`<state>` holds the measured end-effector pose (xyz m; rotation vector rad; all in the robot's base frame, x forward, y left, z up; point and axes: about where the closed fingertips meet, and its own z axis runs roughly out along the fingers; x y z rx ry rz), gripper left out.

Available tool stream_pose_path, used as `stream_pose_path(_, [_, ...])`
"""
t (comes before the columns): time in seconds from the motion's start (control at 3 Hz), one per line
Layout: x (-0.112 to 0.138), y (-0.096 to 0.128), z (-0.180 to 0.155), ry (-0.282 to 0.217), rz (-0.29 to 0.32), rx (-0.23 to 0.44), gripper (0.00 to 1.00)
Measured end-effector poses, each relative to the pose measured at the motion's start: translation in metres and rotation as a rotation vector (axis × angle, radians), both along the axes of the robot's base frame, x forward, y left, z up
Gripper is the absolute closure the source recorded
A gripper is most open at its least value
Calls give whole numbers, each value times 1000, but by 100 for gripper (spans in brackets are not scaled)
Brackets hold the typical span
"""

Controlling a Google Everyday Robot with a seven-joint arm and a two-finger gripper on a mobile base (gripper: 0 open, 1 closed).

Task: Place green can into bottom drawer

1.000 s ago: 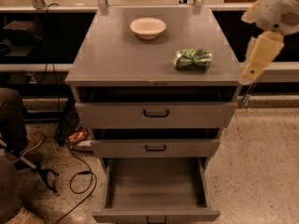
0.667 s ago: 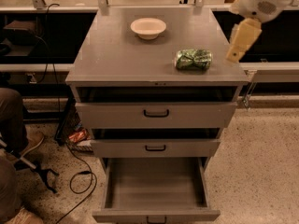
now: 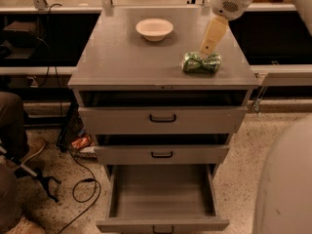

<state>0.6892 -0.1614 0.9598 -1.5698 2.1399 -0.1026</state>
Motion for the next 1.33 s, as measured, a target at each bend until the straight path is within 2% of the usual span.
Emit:
stream_pose_path(0.33, [14, 18, -27, 40, -10, 2, 0])
stream_pose_path(1.0, [21, 33, -82, 138, -19, 54, 0])
stream_pose_path(1.33, [22, 35, -98, 166, -27, 76, 17])
